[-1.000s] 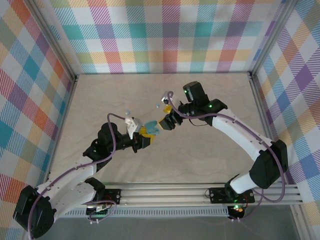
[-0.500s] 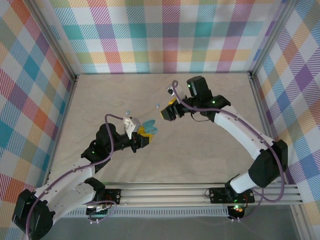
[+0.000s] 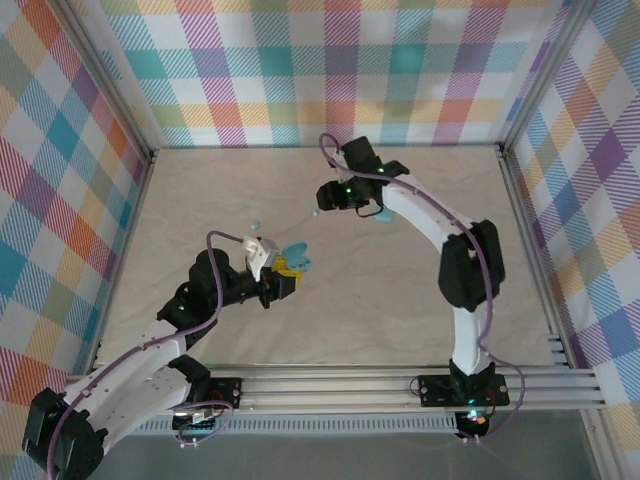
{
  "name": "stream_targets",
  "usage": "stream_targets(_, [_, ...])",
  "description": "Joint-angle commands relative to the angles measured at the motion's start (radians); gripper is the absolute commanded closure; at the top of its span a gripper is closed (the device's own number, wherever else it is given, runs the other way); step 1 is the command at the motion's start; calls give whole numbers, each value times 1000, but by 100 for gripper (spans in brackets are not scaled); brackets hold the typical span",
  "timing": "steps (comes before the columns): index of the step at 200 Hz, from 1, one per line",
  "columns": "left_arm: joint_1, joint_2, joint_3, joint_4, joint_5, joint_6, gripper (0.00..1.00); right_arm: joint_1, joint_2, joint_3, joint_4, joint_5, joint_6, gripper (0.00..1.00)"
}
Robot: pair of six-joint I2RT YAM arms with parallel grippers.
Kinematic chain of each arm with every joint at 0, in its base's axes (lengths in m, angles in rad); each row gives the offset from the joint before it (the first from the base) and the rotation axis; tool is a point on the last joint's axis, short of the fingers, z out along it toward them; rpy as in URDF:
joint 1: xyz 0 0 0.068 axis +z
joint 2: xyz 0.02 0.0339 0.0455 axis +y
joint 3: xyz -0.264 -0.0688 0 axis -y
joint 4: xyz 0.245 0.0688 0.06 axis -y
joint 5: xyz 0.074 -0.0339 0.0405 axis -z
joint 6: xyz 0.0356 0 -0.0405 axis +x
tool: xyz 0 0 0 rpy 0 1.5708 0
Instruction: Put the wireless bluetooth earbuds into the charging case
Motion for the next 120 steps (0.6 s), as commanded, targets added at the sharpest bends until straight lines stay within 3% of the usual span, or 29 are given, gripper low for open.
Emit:
stream_targets(1, [6,-33,5,-15,-13,9,87,17,114,146,-103,96,66,47])
stream_targets(59, [7,-45,0,-19,-16,8,87,44,429,534,-245,181,76,58])
stream_targets(120, [7,-47,-7,-17,-10,7,87,63,525,612,-212,232,96,58])
